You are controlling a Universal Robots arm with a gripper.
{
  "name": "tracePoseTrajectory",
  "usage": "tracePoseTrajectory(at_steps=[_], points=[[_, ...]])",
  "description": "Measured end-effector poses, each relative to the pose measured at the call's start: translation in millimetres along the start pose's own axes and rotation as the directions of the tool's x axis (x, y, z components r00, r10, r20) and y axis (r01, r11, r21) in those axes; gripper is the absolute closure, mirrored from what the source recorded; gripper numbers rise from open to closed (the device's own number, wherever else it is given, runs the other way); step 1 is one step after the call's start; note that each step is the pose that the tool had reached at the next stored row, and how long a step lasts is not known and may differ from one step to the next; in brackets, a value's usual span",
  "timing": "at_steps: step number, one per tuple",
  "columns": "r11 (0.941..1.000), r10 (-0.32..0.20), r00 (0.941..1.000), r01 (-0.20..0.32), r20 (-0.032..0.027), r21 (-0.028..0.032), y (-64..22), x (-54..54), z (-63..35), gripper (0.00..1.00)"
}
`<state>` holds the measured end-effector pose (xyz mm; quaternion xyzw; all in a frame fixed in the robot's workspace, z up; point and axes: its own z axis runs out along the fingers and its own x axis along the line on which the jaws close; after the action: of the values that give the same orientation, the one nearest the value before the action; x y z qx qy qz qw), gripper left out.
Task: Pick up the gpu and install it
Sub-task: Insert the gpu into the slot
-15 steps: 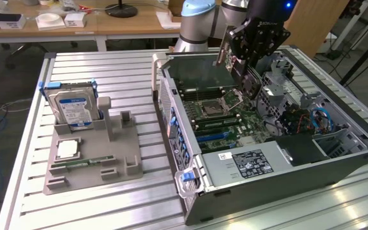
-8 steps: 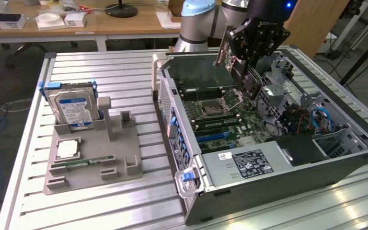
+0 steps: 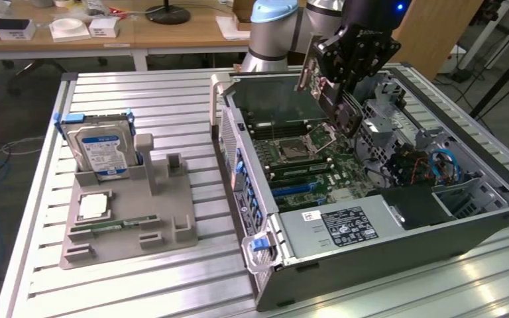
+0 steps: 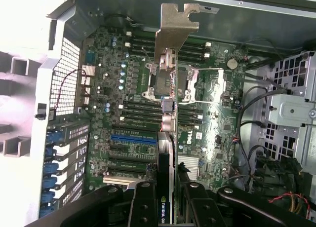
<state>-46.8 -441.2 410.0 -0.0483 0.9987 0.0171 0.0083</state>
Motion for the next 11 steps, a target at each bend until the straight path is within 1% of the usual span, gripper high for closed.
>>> tracePoseTrajectory(at_steps=[11], points=[[0.9998,-0.022,0.9998,0.022,-0.0007,-0.0004,0.0,0.0,0.0,0.74]])
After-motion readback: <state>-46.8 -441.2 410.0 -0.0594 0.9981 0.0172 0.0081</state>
